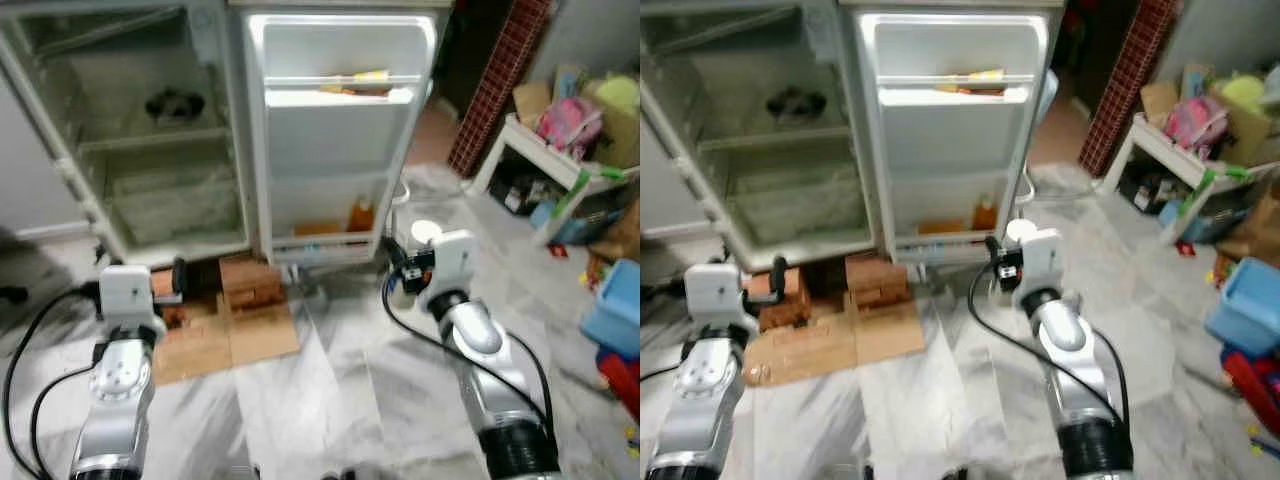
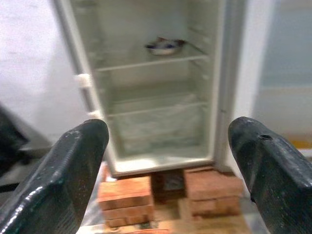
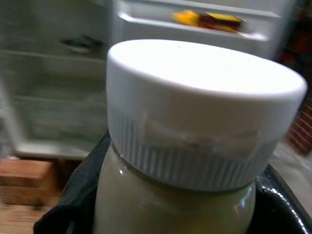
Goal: Restocking fridge
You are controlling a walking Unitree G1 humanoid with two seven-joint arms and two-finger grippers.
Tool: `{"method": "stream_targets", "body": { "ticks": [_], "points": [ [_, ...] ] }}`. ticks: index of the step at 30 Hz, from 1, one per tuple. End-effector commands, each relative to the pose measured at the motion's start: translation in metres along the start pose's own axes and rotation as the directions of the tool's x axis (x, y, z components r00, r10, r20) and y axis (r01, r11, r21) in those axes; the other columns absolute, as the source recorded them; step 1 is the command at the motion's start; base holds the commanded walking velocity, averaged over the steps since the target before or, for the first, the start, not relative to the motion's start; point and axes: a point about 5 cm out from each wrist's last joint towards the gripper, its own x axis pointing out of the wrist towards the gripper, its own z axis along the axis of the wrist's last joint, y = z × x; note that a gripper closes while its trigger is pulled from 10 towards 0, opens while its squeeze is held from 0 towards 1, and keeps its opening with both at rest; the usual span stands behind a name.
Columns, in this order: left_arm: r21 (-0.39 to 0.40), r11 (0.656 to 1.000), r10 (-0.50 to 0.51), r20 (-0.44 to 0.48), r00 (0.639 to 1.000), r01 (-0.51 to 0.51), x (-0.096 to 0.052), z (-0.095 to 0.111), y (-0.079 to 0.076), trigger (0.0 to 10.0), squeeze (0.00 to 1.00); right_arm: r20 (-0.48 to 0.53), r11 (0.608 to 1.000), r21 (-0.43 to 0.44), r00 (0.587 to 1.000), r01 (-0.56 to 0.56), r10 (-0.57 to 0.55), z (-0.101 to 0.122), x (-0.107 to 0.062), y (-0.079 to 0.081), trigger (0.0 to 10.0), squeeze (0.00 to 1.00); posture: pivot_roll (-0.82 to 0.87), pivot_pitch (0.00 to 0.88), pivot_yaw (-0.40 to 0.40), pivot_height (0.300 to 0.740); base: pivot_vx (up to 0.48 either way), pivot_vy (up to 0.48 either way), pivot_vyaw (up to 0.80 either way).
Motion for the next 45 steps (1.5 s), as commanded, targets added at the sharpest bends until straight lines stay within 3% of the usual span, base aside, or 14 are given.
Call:
{"method": "stream_targets", "body": {
  "ticks": [1, 11, 21, 29, 38, 45],
  "points": [
    [-0.009, 1.0, -0.01, 0.0, 1.0, 0.01, -0.001, 0.001, -0.004, 10.0, 0.0, 0.067, 1.0, -0.012, 0.997, -0.025, 0.026, 0.016, 0.006, 0.004, 10.0, 0.0, 0.05, 0.0, -0.072, 0.716, 0.48, 0.0, 0.51],
    [-0.027, 0.999, -0.024, -0.017, 1.0, 0.023, -0.004, 0.0, -0.007, 10.0, 0.0, 0.079, 1.0, -0.007, 0.997, -0.015, 0.015, 0.019, 0.008, 0.001, 10.0, 0.0, 0.05, 0.0, -0.067, 0.716, 0.48, 0.0, 0.0],
    [-0.039, 0.999, -0.032, -0.02, 0.999, 0.031, -0.002, 0.0, -0.012, 10.0, 0.0, 0.142, 0.993, -0.046, 0.983, -0.109, 0.114, 0.035, 0.016, 0.014, 10.0, 0.0, 0.05, 0.0, -0.07, 0.716, 0.48, 0.0, 0.0],
    [-0.064, 0.998, -0.024, -0.049, 0.998, 0.021, -0.002, -0.003, -0.015, 10.0, 0.0, 0.161, 0.967, -0.147, 0.96, -0.208, 0.23, 0.04, 0.019, 0.027, 10.0, 0.0, 0.06, 0.0, -0.073, 0.716, 0.435, 0.069, 0.05],
    [-0.084, 0.996, -0.023, -0.072, 0.997, 0.016, -0.002, -0.005, -0.016, 10.0, 0.0, 0.166, 0.962, -0.175, 0.957, -0.208, 0.237, 0.039, 0.02, 0.029, 10.0, 0.0, 0.06, 0.0, -0.071, 0.716, 0.389, 0.281, 0.58],
    [-0.106, 0.994, -0.017, -0.087, 0.996, 0.007, 0.0, -0.006, -0.016, 10.0, 0.0, 0.191, 0.967, -0.162, 0.955, -0.195, 0.225, 0.045, 0.022, 0.026, 10.0, 0.0, 0.05, 0.0, -0.068, 0.716, 0.098, 0.045, 0.0]
  ]
}}
